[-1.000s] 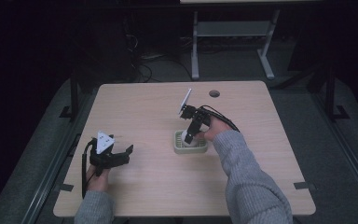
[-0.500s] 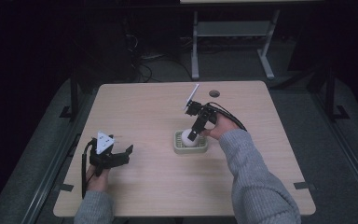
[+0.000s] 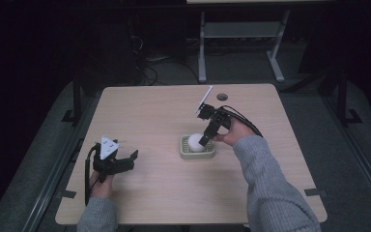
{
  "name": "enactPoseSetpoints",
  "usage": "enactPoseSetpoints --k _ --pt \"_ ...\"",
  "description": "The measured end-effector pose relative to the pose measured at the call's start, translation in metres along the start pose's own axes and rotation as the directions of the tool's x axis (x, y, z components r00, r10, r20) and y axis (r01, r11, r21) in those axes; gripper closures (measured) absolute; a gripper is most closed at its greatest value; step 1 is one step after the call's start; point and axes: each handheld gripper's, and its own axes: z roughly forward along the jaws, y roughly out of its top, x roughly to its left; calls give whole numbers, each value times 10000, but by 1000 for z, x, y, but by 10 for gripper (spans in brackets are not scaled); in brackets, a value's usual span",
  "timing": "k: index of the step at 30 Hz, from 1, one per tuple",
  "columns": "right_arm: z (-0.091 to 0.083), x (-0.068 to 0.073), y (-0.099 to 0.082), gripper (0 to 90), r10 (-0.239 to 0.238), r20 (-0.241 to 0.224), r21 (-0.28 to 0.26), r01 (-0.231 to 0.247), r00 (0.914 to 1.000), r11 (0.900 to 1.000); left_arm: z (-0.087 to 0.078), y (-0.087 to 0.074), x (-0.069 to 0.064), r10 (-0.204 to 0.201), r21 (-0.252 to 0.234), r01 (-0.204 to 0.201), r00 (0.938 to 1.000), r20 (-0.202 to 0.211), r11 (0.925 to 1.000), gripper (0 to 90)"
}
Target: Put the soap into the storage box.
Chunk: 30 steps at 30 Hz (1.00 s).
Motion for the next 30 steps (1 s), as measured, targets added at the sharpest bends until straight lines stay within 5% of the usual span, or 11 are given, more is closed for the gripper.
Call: enactPoseSetpoints --k 30 --pt "-11 -3 -43 197 456 -28 -318 -457 9990 9984 0 0 -2 41 31 -41 10000 8 10000 148"
